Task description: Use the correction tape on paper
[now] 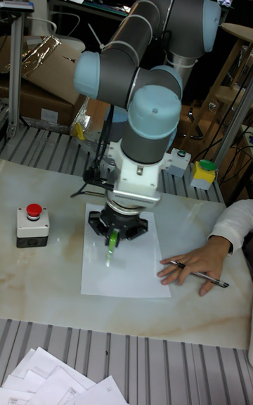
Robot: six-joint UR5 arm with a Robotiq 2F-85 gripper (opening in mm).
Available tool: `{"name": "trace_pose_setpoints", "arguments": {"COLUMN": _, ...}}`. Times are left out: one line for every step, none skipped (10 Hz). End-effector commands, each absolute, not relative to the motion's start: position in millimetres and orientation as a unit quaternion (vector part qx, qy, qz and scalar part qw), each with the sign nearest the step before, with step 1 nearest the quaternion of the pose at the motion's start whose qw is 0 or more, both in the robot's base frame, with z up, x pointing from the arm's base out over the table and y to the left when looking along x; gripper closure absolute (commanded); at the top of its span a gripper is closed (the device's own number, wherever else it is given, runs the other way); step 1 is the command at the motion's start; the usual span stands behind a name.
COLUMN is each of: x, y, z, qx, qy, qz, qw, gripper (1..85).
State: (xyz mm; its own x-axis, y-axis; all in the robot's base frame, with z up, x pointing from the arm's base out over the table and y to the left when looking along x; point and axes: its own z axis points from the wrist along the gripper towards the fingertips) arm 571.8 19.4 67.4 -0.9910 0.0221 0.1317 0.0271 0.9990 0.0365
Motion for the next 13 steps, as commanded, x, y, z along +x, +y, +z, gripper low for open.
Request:
{"name": "trace_pose_setpoints", "arguments": {"x": 628.7, "y": 52.4, "z": 77.6, "qx": -0.007, "qy": -0.999, "qz": -0.041, "qw": -0.014, "gripper": 84.0}}
{"name": "trace_pose_setpoints", "arguments": {"x": 637.6, "y": 51.5, "z": 73.7, "qx": 0.002, "qy": -0.999, "qz": -0.040, "qw": -0.027, "gripper": 81.0}}
{"name": "trace_pose_setpoints", "arguments": {"x": 643.6, "y": 49.4, "z": 69.0, "qx": 0.012, "qy": -0.999, "qz": -0.038, "qw": -0.036, "gripper": 73.7}}
{"name": "trace_pose_setpoints", "arguments": {"x": 645.7, "y": 48.3, "z": 65.8, "qx": 0.015, "qy": -0.998, "qz": -0.038, "qw": -0.039, "gripper": 70.7}}
{"name": "trace_pose_setpoints", "arguments": {"x": 645.3, "y": 49.3, "z": 64.5, "qx": 0.017, "qy": -0.998, "qz": -0.040, "qw": -0.039, "gripper": 69.0}}
{"name": "trace_pose_setpoints", "arguments": {"x": 642.9, "y": 50.7, "z": 63.5, "qx": 0.015, "qy": -0.998, "qz": -0.043, "qw": -0.037, "gripper": 69.0}}
{"name": "trace_pose_setpoints", "arguments": {"x": 637.8, "y": 53.5, "z": 62.4, "qx": 0.011, "qy": -0.998, "qz": -0.048, "qw": -0.034, "gripper": 68.3}}
{"name": "trace_pose_setpoints", "arguments": {"x": 629.8, "y": 56.1, "z": 59.5, "qx": 0.009, "qy": -0.998, "qz": -0.054, "qw": -0.033, "gripper": 66.0}}
{"name": "trace_pose_setpoints", "arguments": {"x": 625.7, "y": 57.7, "z": 56.8, "qx": 0.012, "qy": -0.997, "qz": -0.061, "qw": -0.036, "gripper": 60.0}}
{"name": "trace_pose_setpoints", "arguments": {"x": 624.3, "y": 57.0, "z": 55.0, "qx": 0.020, "qy": -0.997, "qz": -0.066, "qw": -0.039, "gripper": 49.0}}
{"name": "trace_pose_setpoints", "arguments": {"x": 622.3, "y": 53.7, "z": 53.5, "qx": 0.024, "qy": -0.997, "qz": -0.062, "qw": -0.036, "gripper": 48.7}}
{"name": "trace_pose_setpoints", "arguments": {"x": 621.7, "y": 52.5, "z": 53.0, "qx": 0.028, "qy": -0.997, "qz": -0.060, "qw": -0.037, "gripper": 47.7}}
{"name": "trace_pose_setpoints", "arguments": {"x": 621.5, "y": 52.1, "z": 53.0, "qx": 0.031, "qy": -0.997, "qz": -0.060, "qw": -0.036, "gripper": 45.0}}
